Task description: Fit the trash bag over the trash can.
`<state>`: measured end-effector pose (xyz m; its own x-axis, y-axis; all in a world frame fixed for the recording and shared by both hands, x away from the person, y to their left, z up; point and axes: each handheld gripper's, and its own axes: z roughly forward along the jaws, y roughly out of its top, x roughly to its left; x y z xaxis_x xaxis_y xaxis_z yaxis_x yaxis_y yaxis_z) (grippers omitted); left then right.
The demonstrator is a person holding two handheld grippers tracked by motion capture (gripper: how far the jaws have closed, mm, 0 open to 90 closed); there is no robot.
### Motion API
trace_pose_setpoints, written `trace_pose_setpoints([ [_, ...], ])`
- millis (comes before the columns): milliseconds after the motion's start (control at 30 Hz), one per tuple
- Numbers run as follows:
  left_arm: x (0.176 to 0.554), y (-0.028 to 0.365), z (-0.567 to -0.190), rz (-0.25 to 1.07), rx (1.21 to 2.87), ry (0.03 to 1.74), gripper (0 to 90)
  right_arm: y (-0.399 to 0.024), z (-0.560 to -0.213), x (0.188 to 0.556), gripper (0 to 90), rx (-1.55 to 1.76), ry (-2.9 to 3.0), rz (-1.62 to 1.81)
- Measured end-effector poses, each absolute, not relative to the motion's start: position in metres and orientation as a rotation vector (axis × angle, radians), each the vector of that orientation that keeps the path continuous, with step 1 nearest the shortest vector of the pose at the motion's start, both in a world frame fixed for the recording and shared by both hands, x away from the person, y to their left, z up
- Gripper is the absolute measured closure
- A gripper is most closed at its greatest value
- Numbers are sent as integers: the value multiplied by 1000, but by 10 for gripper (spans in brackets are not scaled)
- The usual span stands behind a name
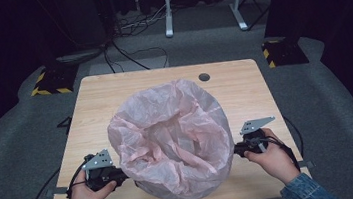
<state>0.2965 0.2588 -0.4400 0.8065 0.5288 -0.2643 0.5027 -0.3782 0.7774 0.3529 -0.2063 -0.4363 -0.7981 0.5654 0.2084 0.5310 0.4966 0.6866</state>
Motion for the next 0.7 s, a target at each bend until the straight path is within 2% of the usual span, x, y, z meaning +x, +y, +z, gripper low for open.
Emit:
trace_pose_setpoints([
  [200, 293, 264, -460, 8, 2052, 803, 881, -212, -456, 345, 900, 1013, 2710, 1162],
  [433, 288, 272, -471, 0, 2043, 831, 870, -227, -463, 339, 900, 1053, 2692, 1156],
  [500, 286, 273, -472, 8, 2029, 825, 836, -231, -465, 337, 900, 1061, 2693, 1164],
  [533, 286, 274, -472, 23, 2013, 805, 781, -232, -465, 336, 888, 1065, 2698, 1176],
  [633, 282, 276, -466, 56, 1946, 781, 562, -237, -464, 334, 544, 1067, 2629, 1219],
  [667, 281, 277, -462, 72, 1926, 780, 473, -239, -462, 333, 468, 1062, 2598, 1247],
  [700, 279, 278, -458, 80, 1911, 773, 420, -241, -459, 333, 409, 1076, 2575, 1292],
])
